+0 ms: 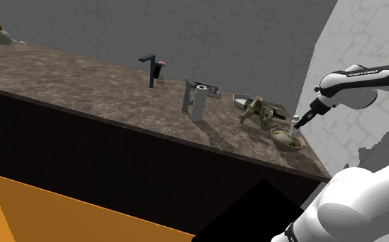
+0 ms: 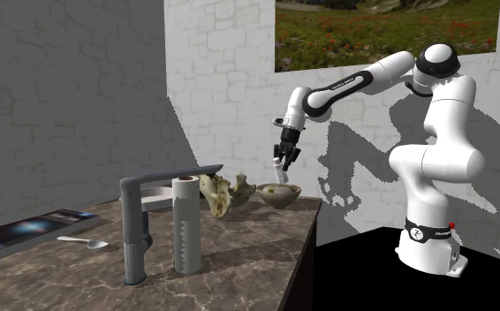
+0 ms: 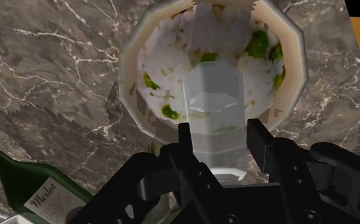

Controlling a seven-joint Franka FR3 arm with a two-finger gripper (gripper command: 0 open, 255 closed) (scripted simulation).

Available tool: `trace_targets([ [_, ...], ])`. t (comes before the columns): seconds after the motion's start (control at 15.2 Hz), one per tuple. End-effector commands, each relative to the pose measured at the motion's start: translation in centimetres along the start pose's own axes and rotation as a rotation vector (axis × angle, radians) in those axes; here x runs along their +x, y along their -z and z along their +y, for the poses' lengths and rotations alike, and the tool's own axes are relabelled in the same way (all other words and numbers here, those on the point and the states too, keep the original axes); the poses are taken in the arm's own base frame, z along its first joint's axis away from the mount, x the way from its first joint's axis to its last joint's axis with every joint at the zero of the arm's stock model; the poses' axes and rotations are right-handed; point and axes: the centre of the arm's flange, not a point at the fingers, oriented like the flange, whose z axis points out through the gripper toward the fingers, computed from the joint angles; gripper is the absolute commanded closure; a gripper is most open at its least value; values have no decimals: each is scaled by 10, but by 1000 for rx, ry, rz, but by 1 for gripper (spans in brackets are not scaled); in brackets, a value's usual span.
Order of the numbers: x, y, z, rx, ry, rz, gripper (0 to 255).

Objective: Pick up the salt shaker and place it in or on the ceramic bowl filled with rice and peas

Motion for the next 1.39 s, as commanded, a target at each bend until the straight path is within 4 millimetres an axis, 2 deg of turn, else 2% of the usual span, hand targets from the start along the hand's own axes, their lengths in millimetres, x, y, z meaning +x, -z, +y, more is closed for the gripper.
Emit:
trace_targets([
  [0.0, 0, 0, 0, 0, 0, 0, 255],
  [0.13, 0, 0, 0, 0, 0, 0, 255],
  [0.2, 0, 0, 0, 0, 0, 0, 0],
  [0.53, 0, 0, 0, 0, 0, 0, 0],
  [0.79, 0, 50, 0, 0, 0, 0, 0],
  [1.32, 0, 50, 0, 0, 0, 0, 0],
])
